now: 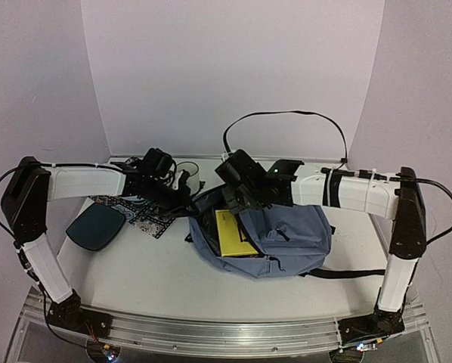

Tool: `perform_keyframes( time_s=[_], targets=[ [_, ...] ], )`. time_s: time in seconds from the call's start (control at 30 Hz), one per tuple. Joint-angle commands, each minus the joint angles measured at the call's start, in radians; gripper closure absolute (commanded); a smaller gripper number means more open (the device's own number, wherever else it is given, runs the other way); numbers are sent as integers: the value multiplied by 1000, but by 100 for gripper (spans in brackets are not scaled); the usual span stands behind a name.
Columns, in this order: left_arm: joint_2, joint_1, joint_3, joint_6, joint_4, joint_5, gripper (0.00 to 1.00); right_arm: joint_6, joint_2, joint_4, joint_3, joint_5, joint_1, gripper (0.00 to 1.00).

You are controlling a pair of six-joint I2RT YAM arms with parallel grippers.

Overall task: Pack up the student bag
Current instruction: Place the largest pocket of the student bag.

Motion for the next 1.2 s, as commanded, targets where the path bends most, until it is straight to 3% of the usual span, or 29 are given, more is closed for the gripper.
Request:
perform_keyframes(
  time_s=[0.0,0.2,0.37,0.5,0.77,0.97,1.17],
  targets=[
    [-182,-6,-74,-99,-3,33,100,-58,60,-32,98,-11,-44,100],
    [-250,-14,-161,-126,-1,-28,100,-67,95,-35,161,-183,-46,94],
    [-238,-14,-157,-108,0,-67,91,-39,44,-82,116,-360,-46,69],
    [-226,-14,-159,-93,-3,-85,87,-8,-74,-111,-13,-477,-46,48],
    [-258,-14,-153,-37,-50,-169,65,66,-364,-153,-309,-556,-47,25],
    [-320,-14,-144,27,-106,-255,46,96,-445,-176,-482,-542,-47,25],
    [-410,-14,-134,84,-174,-326,37,89,-444,-172,-588,-533,-47,32]
  ],
)
